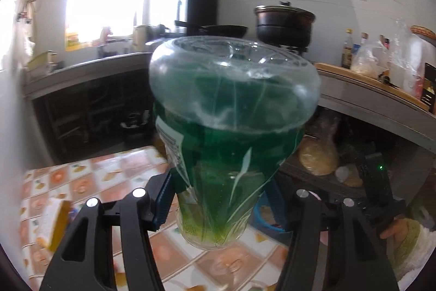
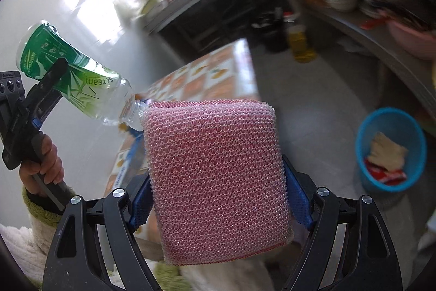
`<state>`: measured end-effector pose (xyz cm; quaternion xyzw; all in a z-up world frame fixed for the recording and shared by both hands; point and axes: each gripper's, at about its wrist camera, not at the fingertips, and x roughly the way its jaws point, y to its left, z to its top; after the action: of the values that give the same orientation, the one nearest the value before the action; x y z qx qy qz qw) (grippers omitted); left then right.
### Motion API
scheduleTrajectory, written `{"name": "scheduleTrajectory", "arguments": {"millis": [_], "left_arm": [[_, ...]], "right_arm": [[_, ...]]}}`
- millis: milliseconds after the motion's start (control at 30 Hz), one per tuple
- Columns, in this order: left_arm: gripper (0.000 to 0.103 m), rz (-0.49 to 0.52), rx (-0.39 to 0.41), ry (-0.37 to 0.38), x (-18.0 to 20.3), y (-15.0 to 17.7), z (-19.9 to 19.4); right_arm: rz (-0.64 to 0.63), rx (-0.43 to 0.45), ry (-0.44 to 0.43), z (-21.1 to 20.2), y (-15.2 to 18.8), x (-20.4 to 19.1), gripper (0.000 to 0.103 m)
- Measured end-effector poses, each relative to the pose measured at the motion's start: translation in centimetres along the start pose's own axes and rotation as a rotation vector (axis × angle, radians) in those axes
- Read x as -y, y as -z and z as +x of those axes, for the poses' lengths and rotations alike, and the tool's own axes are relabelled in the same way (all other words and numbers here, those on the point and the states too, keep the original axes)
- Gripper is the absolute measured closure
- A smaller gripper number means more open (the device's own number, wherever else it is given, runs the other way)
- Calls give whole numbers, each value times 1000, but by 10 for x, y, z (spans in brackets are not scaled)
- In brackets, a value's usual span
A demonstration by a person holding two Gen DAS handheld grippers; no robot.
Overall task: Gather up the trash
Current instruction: 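Carry the bottle and sponge over the blue wastebasket with both grippers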
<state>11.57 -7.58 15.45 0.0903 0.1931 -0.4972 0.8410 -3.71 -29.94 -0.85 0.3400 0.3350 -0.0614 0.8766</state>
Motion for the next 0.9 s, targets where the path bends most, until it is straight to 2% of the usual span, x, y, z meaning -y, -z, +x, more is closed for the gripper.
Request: {"name": "scheduleTrajectory", "arguments": {"millis": [233, 467, 767, 900], "left_arm": [[45, 27, -64, 213, 56, 4, 79], [45, 71, -191, 334, 106, 15, 157], [45, 47, -426, 435, 139, 49, 259], [45, -7, -584, 460, 146, 71, 316]], "right_arm": [[136, 59, 106, -29, 14, 62, 26], [263, 94, 172, -36, 20, 112, 26], [397, 77, 242, -14, 23, 172, 26], [455, 70, 272, -3, 22, 202, 26]]}}
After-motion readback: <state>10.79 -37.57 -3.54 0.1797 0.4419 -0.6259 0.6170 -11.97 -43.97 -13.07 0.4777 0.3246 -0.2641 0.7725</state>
